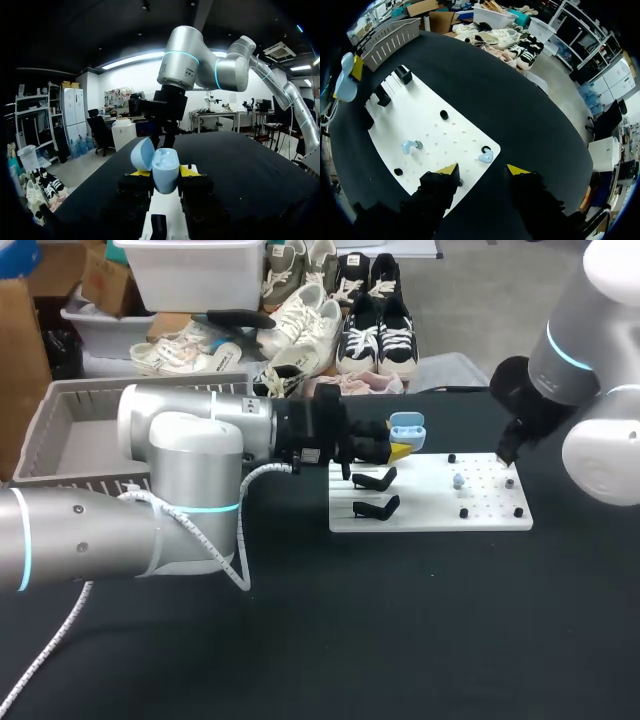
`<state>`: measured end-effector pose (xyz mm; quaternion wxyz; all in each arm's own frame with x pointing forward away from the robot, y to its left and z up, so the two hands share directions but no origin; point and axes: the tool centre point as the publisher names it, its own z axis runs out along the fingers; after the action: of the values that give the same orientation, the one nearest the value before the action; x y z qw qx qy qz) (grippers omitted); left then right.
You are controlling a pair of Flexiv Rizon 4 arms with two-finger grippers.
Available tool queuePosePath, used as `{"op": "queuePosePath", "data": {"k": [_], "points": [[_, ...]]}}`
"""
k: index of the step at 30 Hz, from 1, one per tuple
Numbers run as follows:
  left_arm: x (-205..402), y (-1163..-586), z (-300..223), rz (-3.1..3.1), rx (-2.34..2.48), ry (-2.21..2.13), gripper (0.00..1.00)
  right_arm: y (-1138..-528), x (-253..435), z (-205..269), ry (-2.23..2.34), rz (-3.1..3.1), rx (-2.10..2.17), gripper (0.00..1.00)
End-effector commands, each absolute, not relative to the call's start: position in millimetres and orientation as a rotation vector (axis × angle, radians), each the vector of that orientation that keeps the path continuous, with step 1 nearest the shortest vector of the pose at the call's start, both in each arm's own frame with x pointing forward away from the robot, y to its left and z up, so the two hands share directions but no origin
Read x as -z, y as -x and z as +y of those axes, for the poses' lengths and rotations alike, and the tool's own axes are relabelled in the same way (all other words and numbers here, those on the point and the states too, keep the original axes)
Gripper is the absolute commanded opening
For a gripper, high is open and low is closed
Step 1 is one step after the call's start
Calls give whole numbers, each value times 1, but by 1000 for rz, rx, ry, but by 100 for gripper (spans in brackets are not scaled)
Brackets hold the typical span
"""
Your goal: Pick up each earbud case from the left stands, insert the matching earbuds, close the lid, and place the case in the box.
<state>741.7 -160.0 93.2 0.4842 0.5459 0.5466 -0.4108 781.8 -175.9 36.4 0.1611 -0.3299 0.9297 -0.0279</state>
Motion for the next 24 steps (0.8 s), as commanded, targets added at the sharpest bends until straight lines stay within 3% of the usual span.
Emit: {"op": "queuePosePath", "data": {"k": [1, 5, 24], "points": [[-93, -742, -160, 1329, 1001, -1328, 0, -788, -33, -173, 950, 2667, 63, 54], [-93, -742, -160, 1329, 1001, -1328, 0, -788, -28, -171, 951, 2674, 41, 47], [-93, -742, -160, 1329, 1001, -1328, 0, -793, -25, -172, 891, 2700, 28, 45]]}}
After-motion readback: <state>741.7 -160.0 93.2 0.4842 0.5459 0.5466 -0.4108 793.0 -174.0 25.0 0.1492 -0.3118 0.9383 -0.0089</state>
